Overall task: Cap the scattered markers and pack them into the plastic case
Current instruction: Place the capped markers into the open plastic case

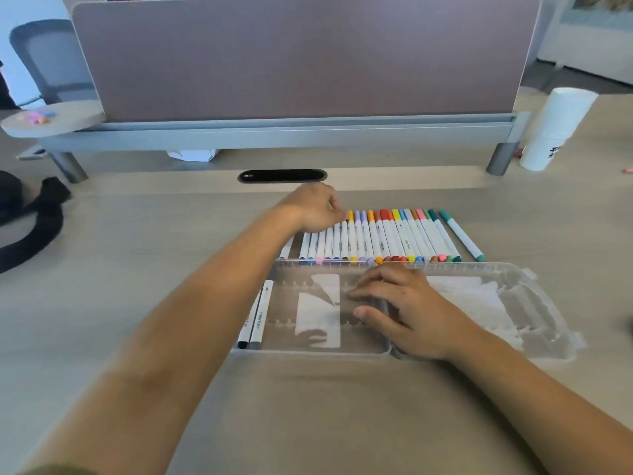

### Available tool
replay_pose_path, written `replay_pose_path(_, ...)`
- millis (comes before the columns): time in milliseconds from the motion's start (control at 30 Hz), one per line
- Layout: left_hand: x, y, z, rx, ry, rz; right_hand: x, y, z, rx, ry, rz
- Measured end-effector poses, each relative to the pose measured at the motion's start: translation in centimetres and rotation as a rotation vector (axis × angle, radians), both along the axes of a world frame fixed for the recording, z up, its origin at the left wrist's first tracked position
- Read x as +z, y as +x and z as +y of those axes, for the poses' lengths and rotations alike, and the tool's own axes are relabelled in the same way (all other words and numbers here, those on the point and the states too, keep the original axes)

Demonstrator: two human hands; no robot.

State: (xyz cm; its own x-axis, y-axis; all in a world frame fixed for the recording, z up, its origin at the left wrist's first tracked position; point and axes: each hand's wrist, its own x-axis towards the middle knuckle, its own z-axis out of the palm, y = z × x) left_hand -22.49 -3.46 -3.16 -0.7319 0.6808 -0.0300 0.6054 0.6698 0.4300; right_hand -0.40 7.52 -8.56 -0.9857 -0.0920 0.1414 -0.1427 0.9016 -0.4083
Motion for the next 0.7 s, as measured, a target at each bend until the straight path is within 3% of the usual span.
replay_pose_path(133, -0.3, -0.7, 2.2, -0.052, -0.125, 0.039, 0.0, -0.1, 0.1, 0.014, -0.009, -0.016)
replay_pose_path(367, -0.3, -3.1, 2.5, -0.013, -0.178, -0.010, -0.1, 0.0, 0.4, 0.027, -0.018, -0.038)
replay_pose_path(700, -0.2, -3.7, 1.5, 0.020, -0.123, -0.116, 0.1, 0.0, 0.3, 0.014, -0.031, -0.041)
